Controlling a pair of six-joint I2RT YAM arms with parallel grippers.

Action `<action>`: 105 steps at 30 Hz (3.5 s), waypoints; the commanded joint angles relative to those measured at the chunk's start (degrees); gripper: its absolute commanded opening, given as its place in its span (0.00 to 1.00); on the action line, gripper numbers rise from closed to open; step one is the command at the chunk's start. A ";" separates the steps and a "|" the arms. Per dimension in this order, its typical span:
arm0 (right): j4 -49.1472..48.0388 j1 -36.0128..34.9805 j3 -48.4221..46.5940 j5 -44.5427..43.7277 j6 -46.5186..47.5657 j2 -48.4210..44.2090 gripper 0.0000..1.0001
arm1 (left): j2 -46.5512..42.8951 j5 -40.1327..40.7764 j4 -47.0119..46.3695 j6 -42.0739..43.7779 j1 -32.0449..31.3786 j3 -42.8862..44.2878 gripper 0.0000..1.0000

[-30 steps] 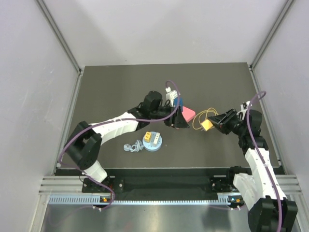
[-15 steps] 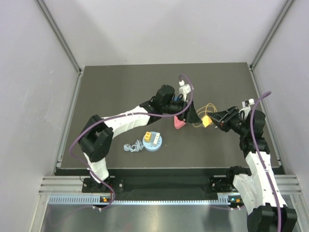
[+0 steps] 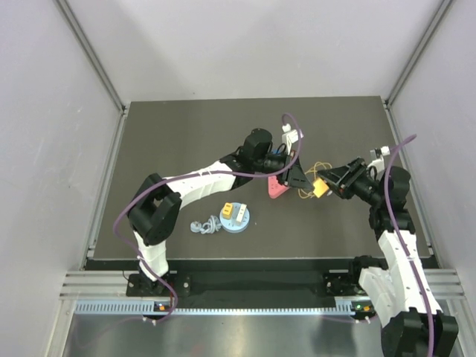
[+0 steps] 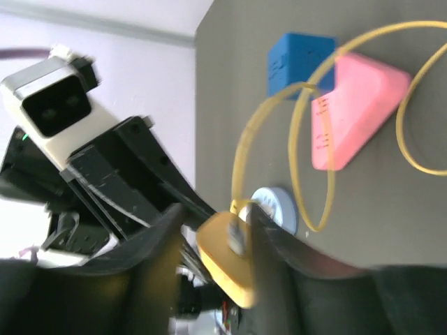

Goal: Insert the plug

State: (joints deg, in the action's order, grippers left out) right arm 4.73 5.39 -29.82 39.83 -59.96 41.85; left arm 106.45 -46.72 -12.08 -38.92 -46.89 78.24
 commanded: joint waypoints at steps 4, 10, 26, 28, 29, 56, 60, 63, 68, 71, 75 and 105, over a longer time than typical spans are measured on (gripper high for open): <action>-9.20 -0.91 -0.59 16.22 7.58 1.66 0.54 | -5.37 -6.80 -7.09 -3.89 -0.13 -2.12 0.00; -12.03 -0.91 0.12 23.08 9.95 0.87 0.53 | -9.59 -10.32 -2.17 -1.96 1.36 -3.44 0.00; -18.09 -2.84 -0.59 26.17 7.84 -0.62 0.53 | -9.34 -16.30 0.92 -3.18 4.53 -2.21 0.00; -18.35 -3.01 -0.32 26.26 7.67 -0.36 0.52 | -8.90 -16.82 -0.74 -4.23 4.53 -2.21 0.00; -18.88 -3.36 -0.32 26.26 7.50 -0.10 0.51 | -8.81 -17.35 -1.28 -5.28 4.53 -2.21 0.00; 17.56 -3.54 -16.63 -0.07 24.35 1.03 0.00 | -10.21 -3.23 10.99 -0.58 10.77 -3.36 0.79; 31.98 -0.47 -28.77 -22.28 32.09 7.18 0.00 | -11.71 19.42 36.37 14.63 11.83 3.39 0.80; 34.81 2.08 -42.73 -33.11 36.57 15.35 0.00 | -13.80 34.35 43.87 18.70 11.83 3.68 0.81; 40.52 2.09 -72.23 -42.47 42.29 30.45 0.00 | -20.57 48.45 44.16 18.79 11.83 -0.27 0.87; 43.33 -2.30 -77.92 -45.90 44.32 34.87 0.00 | -25.58 55.85 43.10 18.26 12.00 -3.08 0.98; 39.67 -10.82 -63.82 -48.78 43.62 32.43 0.00 | -31.38 54.55 40.82 18.53 13.05 -8.17 0.98; 10.82 -44.49 -27.03 -57.58 30.17 37.77 0.00 | -43.61 56.91 41.26 25.29 13.41 -19.61 0.98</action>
State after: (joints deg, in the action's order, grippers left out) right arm 18.41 -37.10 -51.72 -12.78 -29.15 77.19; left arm 64.95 8.54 30.87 -14.61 -33.71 59.16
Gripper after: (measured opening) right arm 0.321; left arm 0.983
